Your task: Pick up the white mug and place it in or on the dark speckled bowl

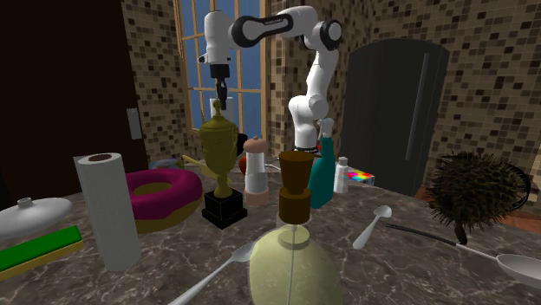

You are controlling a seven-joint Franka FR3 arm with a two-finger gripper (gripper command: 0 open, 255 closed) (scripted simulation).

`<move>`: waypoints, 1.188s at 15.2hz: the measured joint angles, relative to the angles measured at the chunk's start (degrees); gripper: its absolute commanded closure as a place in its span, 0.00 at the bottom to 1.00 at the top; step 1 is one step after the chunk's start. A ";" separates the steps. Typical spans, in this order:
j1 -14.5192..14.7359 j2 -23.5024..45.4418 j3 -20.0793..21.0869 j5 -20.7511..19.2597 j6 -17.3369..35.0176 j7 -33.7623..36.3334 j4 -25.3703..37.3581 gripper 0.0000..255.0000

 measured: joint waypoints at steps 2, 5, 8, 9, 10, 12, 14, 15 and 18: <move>-0.02 0.38 -0.02 -0.02 1.74 -0.02 -1.37 1.00; -0.08 0.78 -0.13 -0.07 3.94 -0.16 -3.15 1.00; -0.04 1.34 -0.06 -0.05 6.51 -0.06 -5.17 1.00; -0.03 1.35 -0.04 -0.04 7.19 -0.03 -5.85 1.00; -0.05 1.70 -0.06 -0.05 8.05 -0.06 -6.36 1.00; -0.05 1.98 -0.07 -0.06 9.29 -0.06 -7.33 1.00; -0.05 2.10 -0.06 -0.06 9.65 -0.06 -7.55 1.00; -0.05 2.09 -0.06 -0.06 9.72 -0.05 -7.61 1.00; -0.05 2.09 -0.05 -0.05 9.76 -0.05 -7.65 1.00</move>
